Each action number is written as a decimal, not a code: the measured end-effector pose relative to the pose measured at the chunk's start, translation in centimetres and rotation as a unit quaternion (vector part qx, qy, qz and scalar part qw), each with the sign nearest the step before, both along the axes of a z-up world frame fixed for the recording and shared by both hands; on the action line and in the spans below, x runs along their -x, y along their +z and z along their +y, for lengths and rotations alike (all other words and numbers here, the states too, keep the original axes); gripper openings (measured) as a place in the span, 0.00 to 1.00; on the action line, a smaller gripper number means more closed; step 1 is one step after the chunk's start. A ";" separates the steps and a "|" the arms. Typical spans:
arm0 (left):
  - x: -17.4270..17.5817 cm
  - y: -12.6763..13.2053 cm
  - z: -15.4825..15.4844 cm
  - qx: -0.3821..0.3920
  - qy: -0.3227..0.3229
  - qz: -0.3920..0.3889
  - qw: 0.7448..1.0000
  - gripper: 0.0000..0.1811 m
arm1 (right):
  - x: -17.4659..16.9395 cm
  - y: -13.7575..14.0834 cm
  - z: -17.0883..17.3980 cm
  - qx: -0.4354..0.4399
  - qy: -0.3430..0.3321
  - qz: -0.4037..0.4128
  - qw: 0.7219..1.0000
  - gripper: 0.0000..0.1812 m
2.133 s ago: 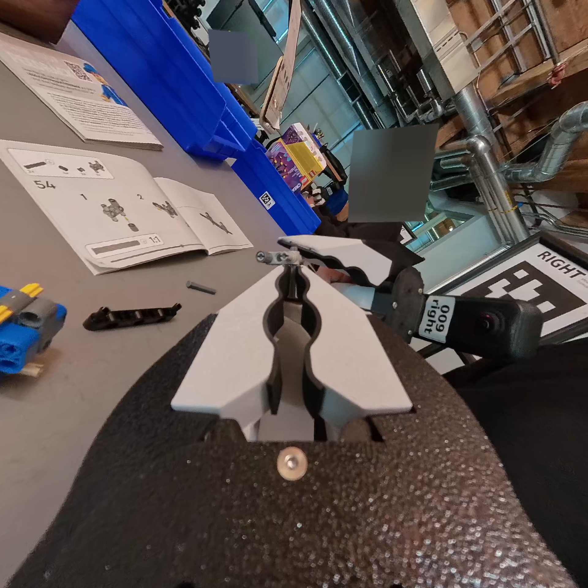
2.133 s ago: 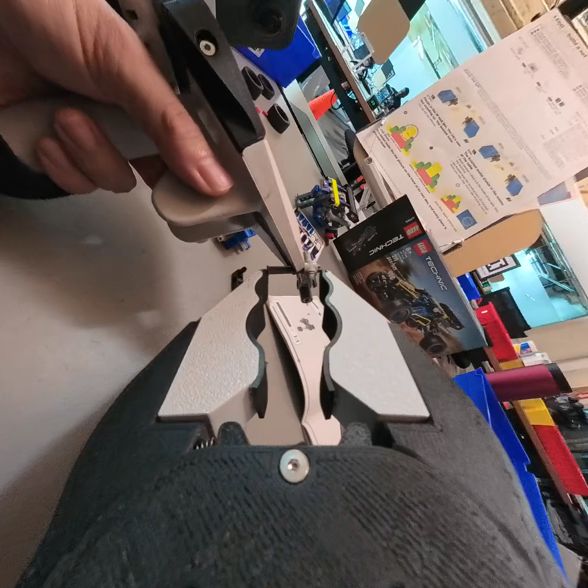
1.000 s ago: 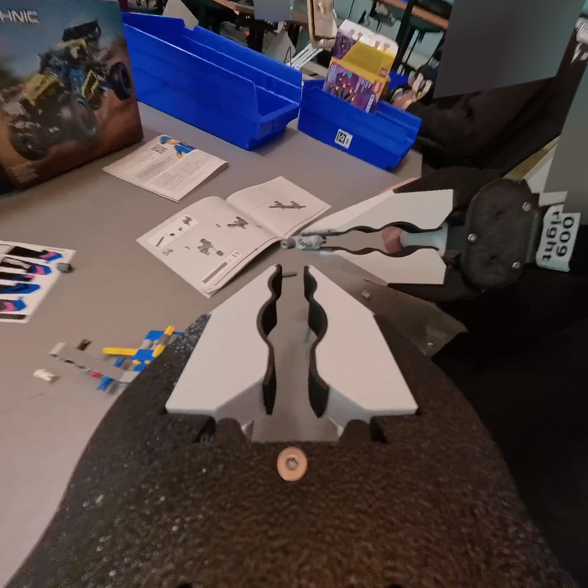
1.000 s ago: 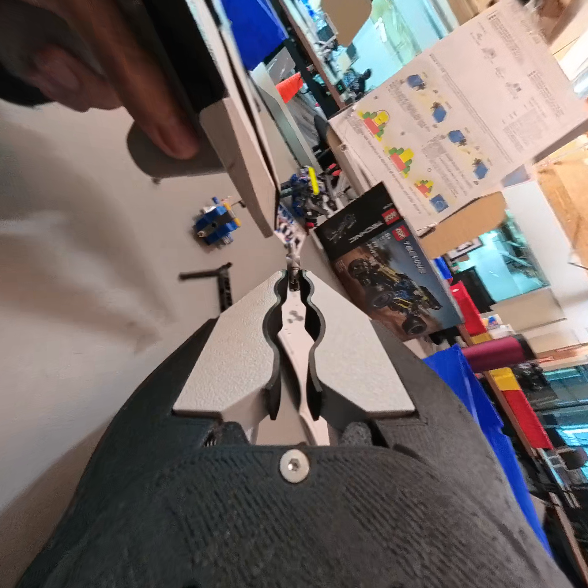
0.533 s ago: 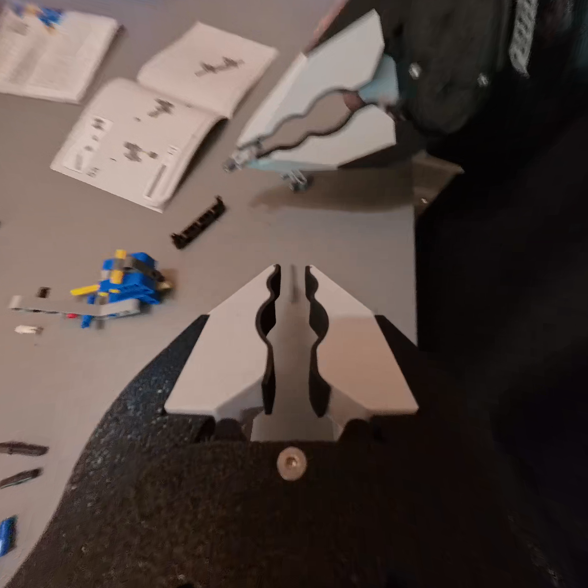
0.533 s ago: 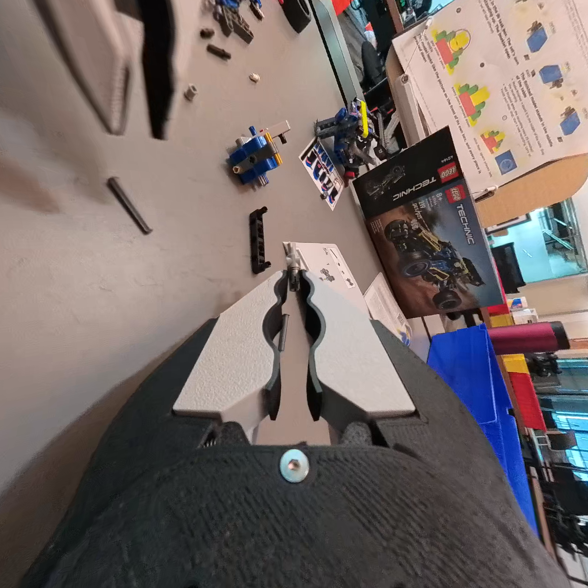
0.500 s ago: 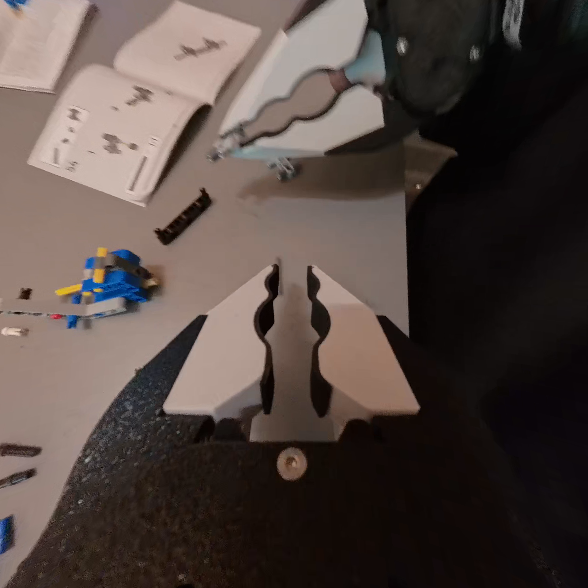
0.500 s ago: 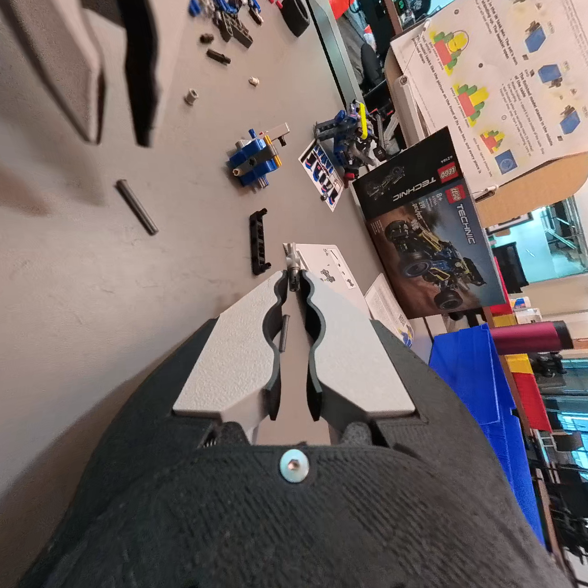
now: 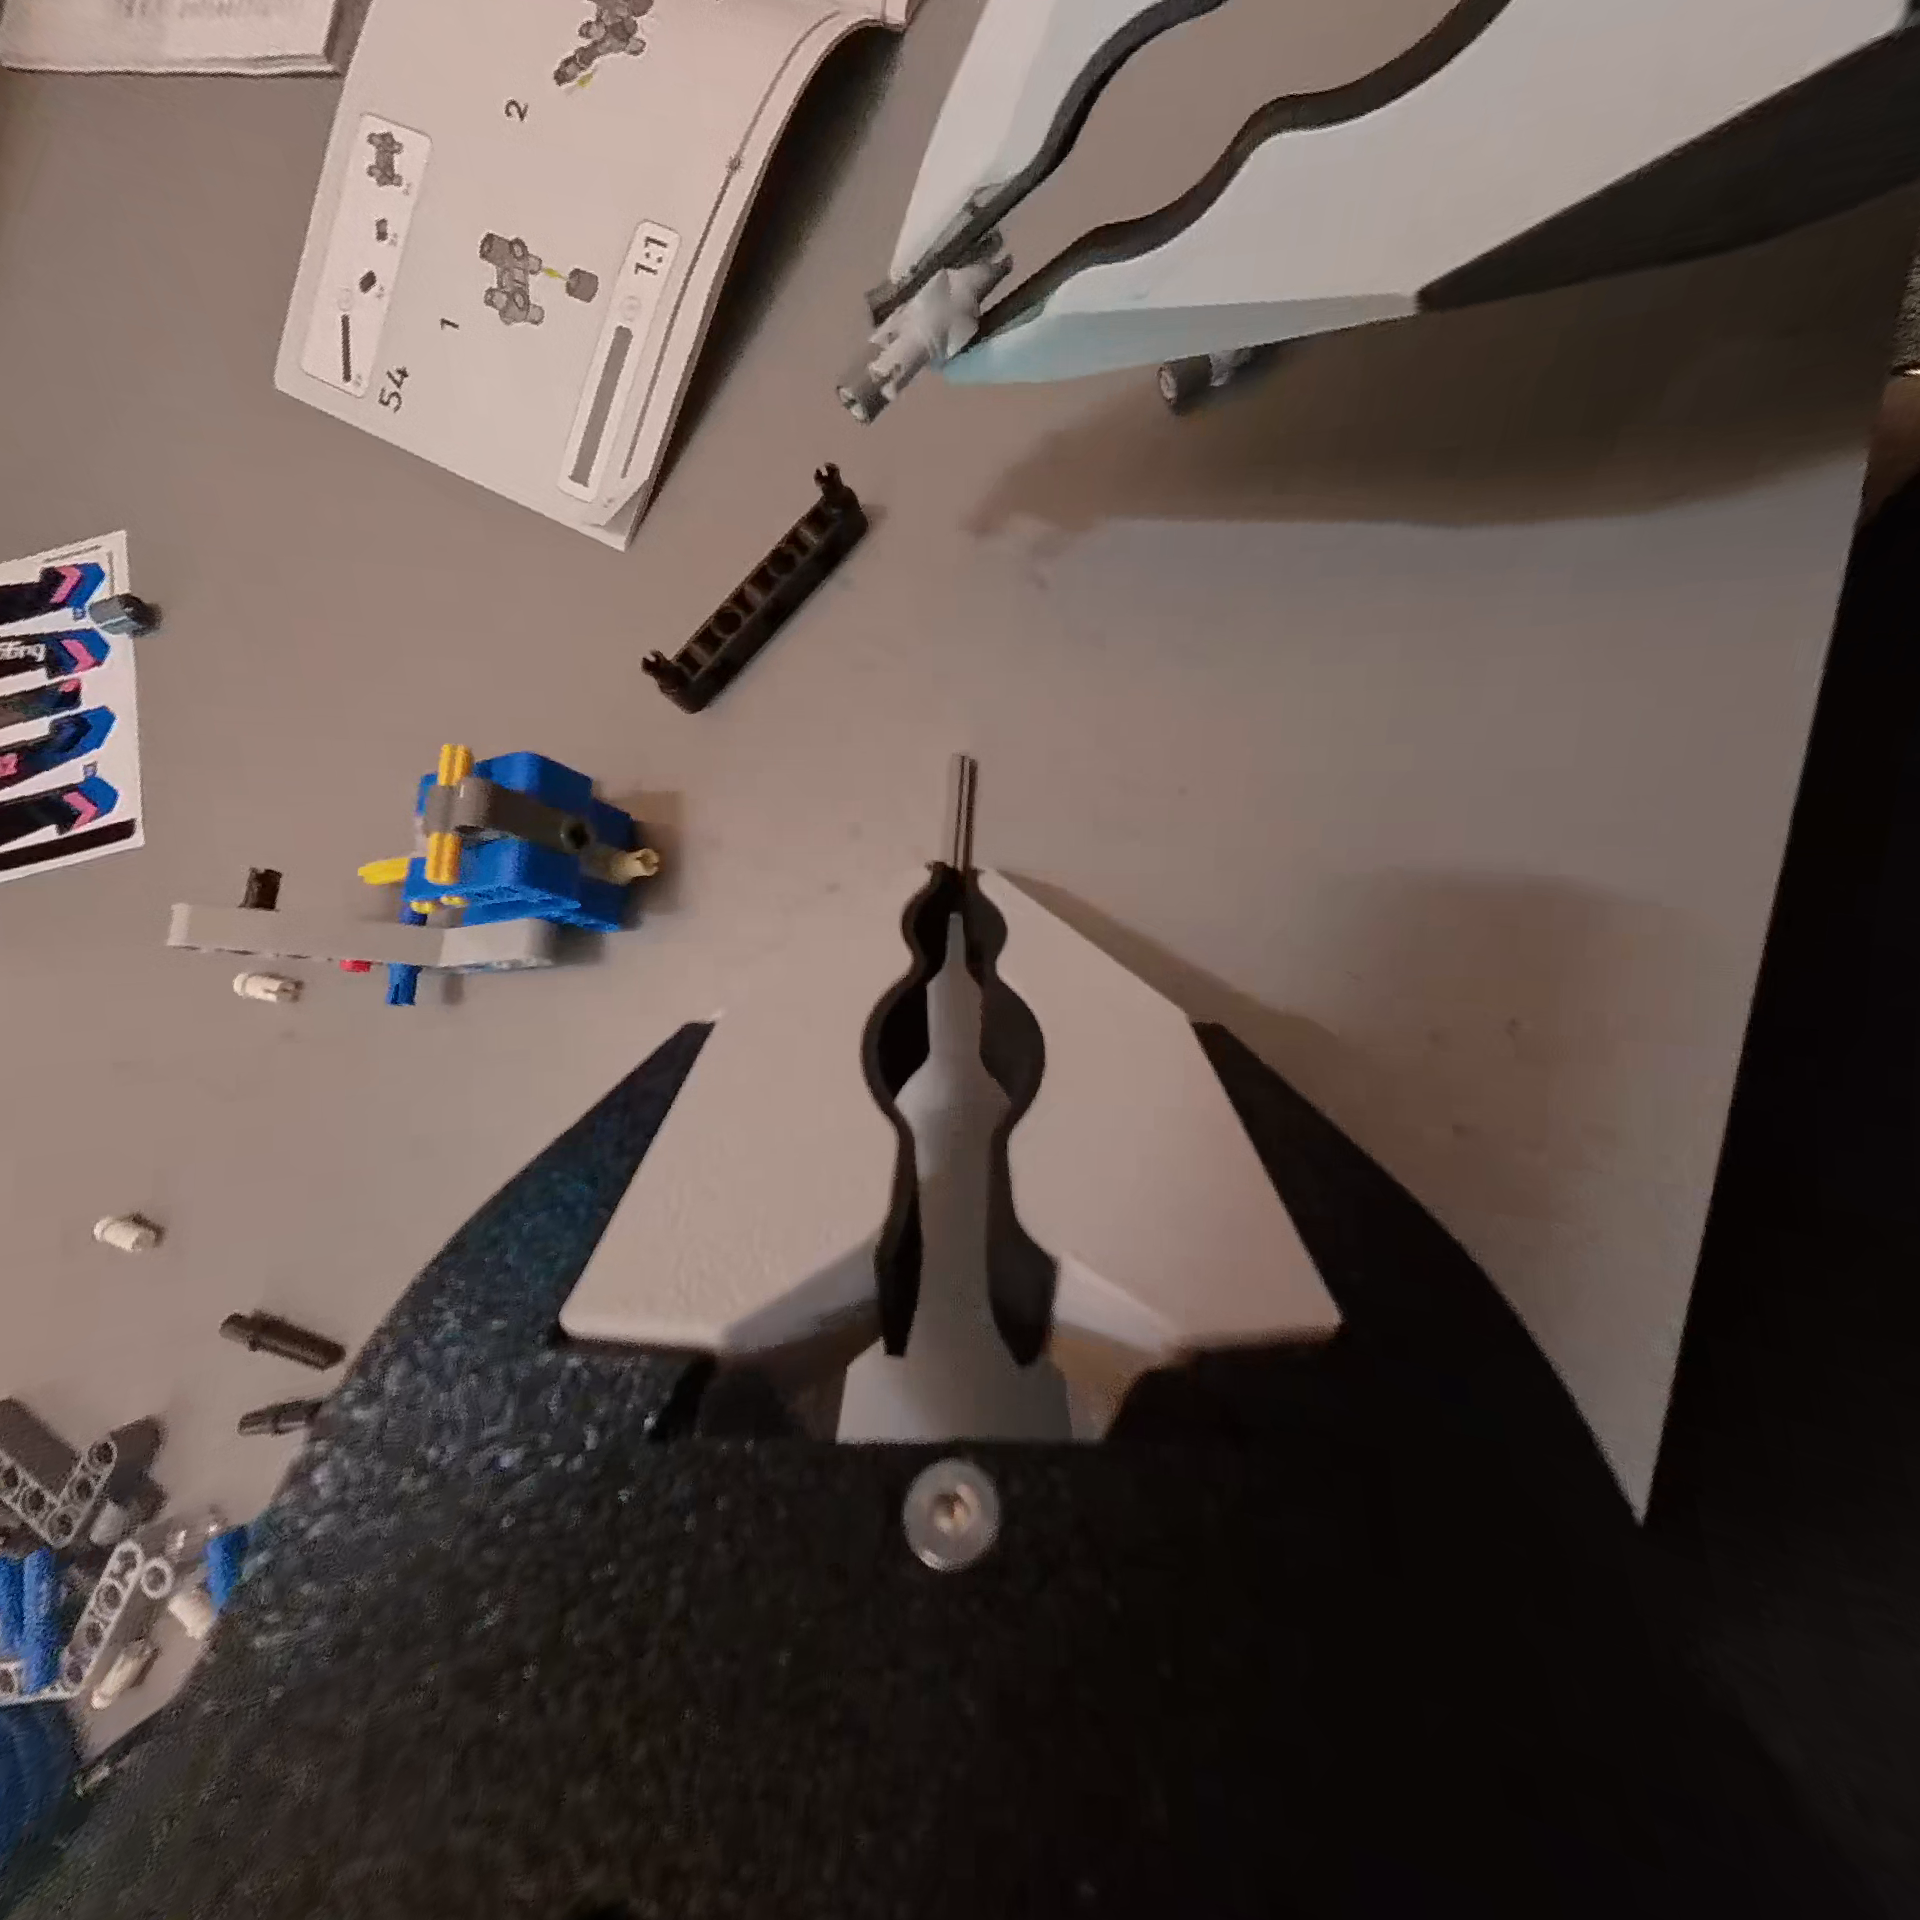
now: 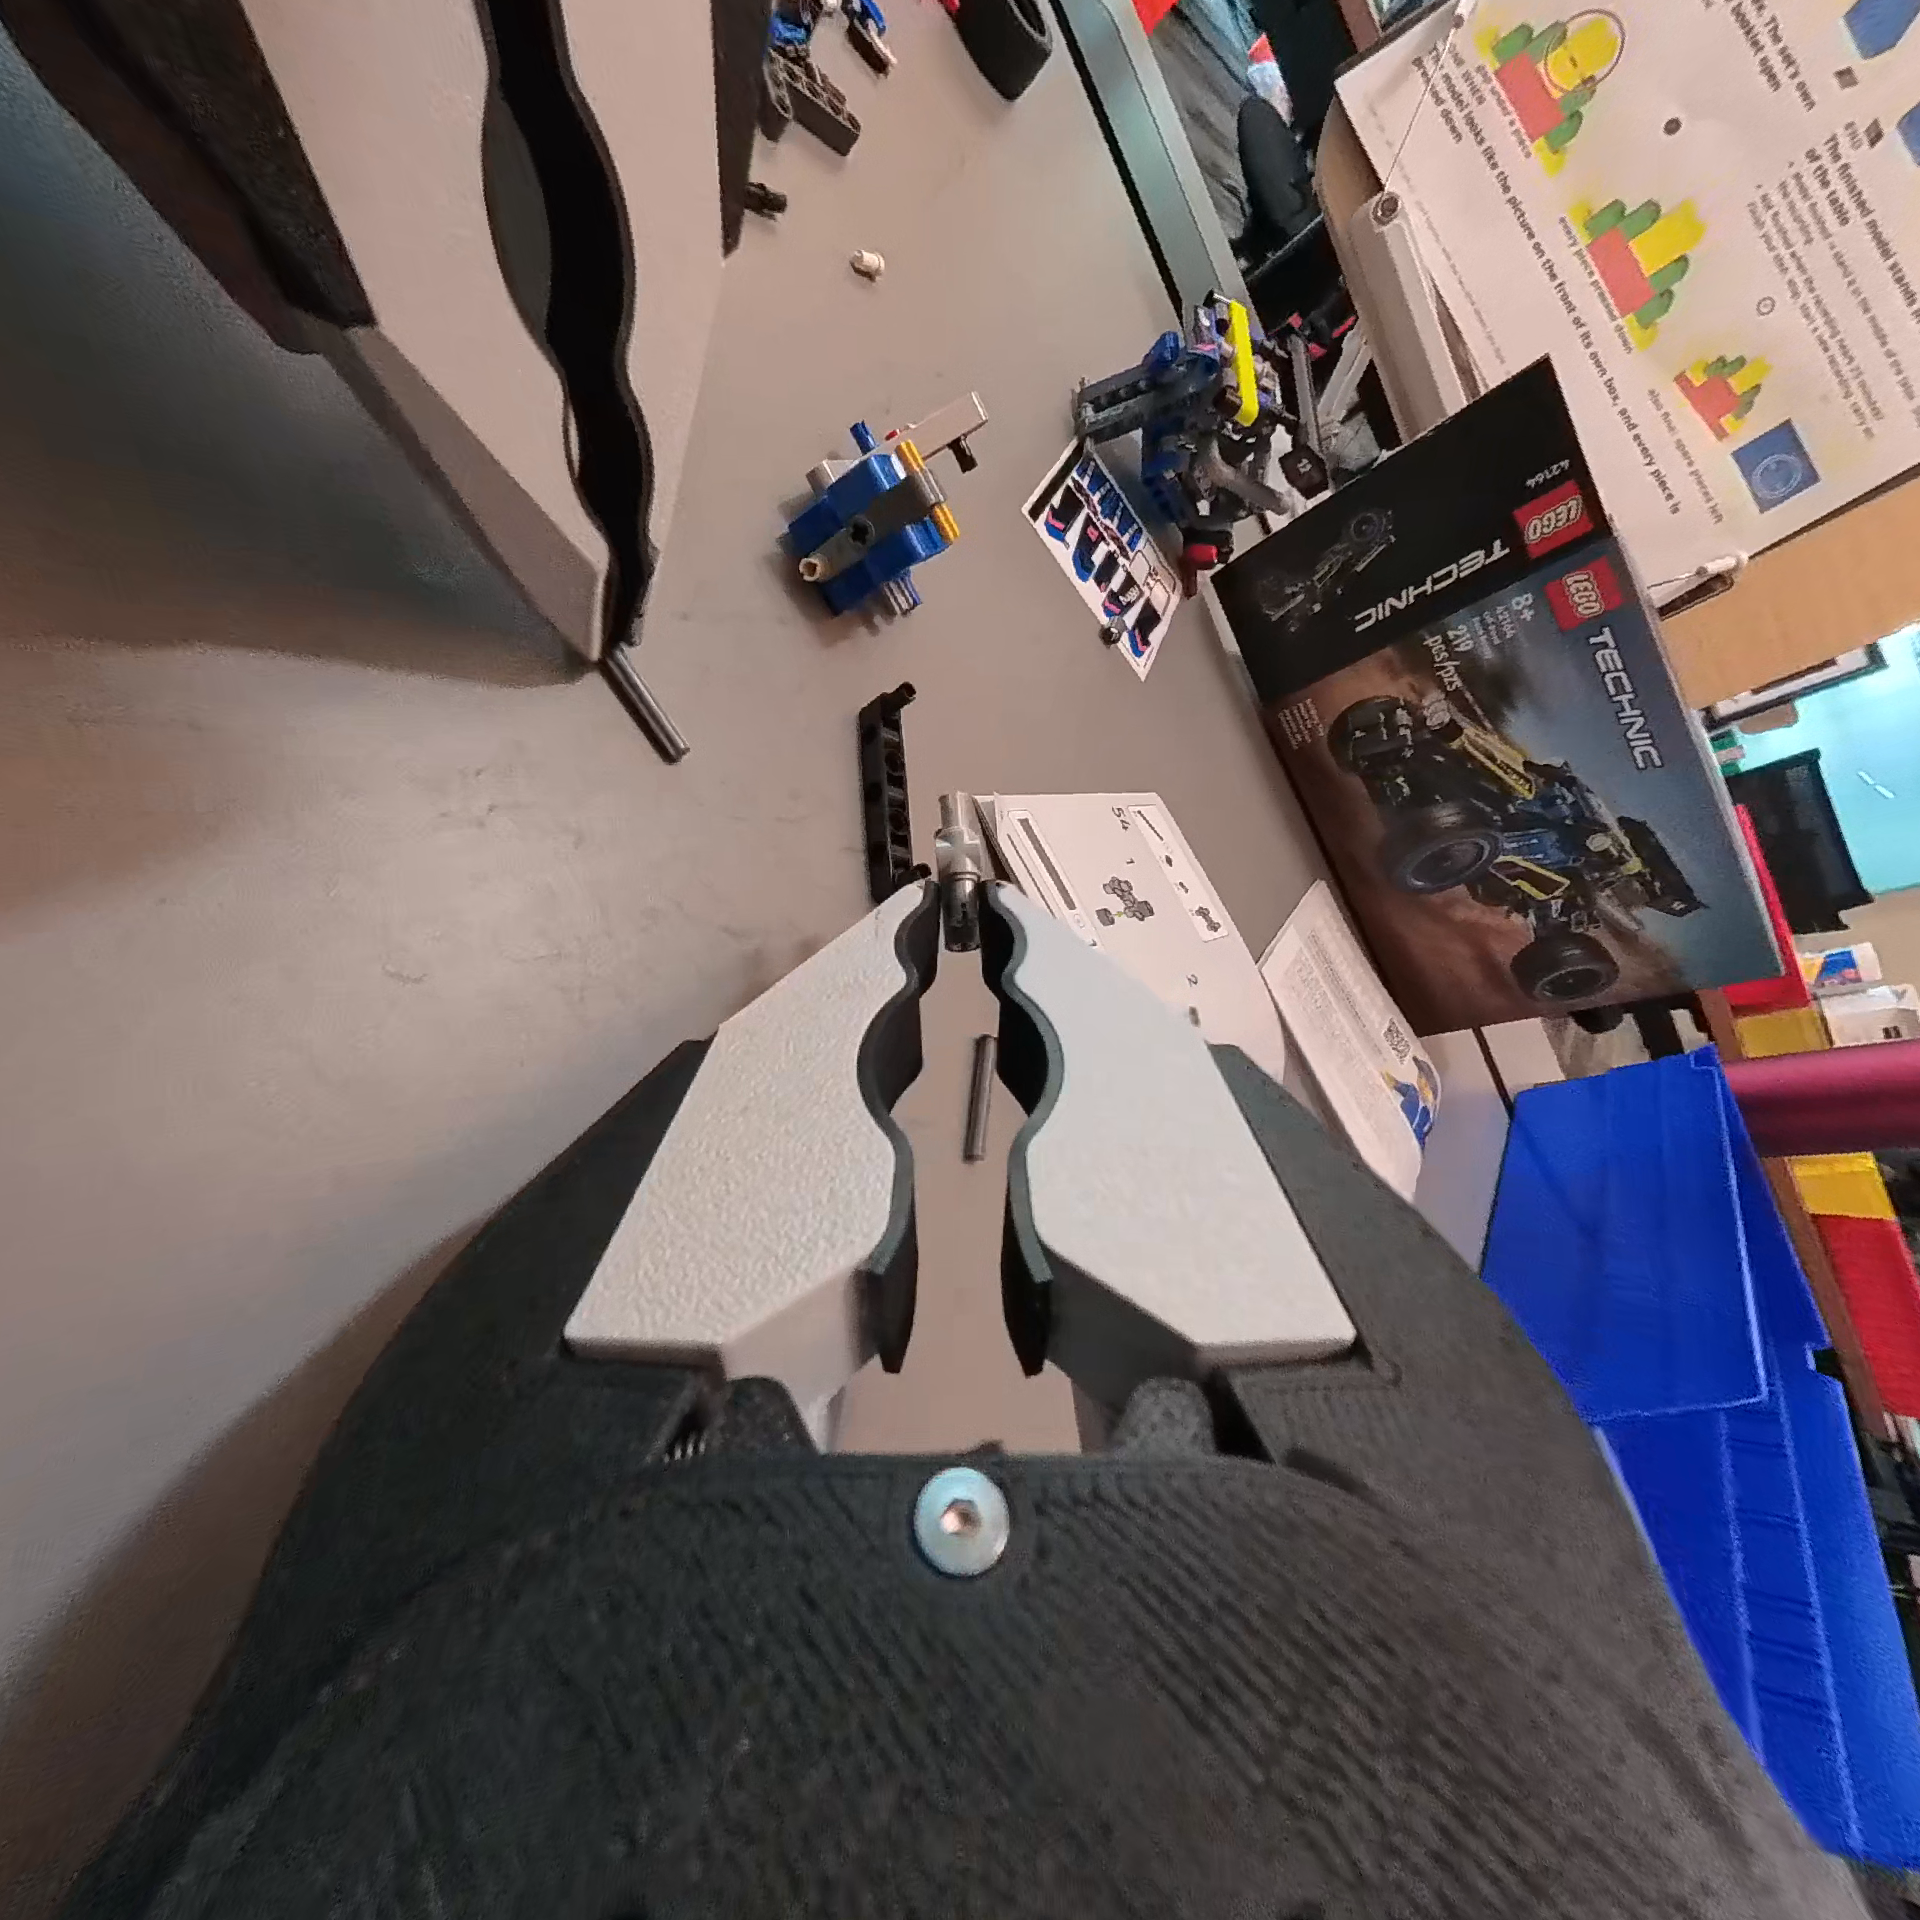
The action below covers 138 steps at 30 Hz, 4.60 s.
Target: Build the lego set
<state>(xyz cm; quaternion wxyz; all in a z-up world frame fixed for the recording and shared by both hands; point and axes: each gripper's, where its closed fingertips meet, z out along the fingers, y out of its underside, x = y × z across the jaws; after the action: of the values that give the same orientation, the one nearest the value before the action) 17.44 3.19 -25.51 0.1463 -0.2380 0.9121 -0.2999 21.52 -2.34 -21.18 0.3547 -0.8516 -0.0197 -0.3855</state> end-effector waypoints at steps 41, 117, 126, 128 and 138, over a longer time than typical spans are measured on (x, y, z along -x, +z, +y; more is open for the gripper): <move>-2.4 8.6 -3.8 0.558 0.147 0.174 0.798 0.00 | 0.5 2.6 2.8 -0.071 0.017 -0.013 0.997 0.10; -0.9 10.3 -4.8 0.457 0.111 0.225 0.853 0.00 | 4.7 3.9 3.8 -0.424 0.015 0.545 0.723 0.03; -0.2 12.3 -3.8 0.321 -0.052 0.016 0.946 0.07 | 3.2 3.0 3.0 -0.340 -0.005 0.396 0.853 0.03; 0.0 11.4 -3.5 0.240 -0.104 -0.040 0.964 0.07 | 3.3 2.7 3.0 -0.287 0.005 0.340 0.896 0.03; 0.3 6.6 -2.8 -0.012 -0.226 -0.178 0.957 0.04 | 4.0 0.5 3.5 -0.098 0.047 0.167 0.980 0.03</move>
<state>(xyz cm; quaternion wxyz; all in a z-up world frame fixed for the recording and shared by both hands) 17.12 0.39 -18.92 0.2379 0.0339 0.9048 -0.3515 17.52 1.20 -20.66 0.4525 -0.8631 0.0375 -0.2210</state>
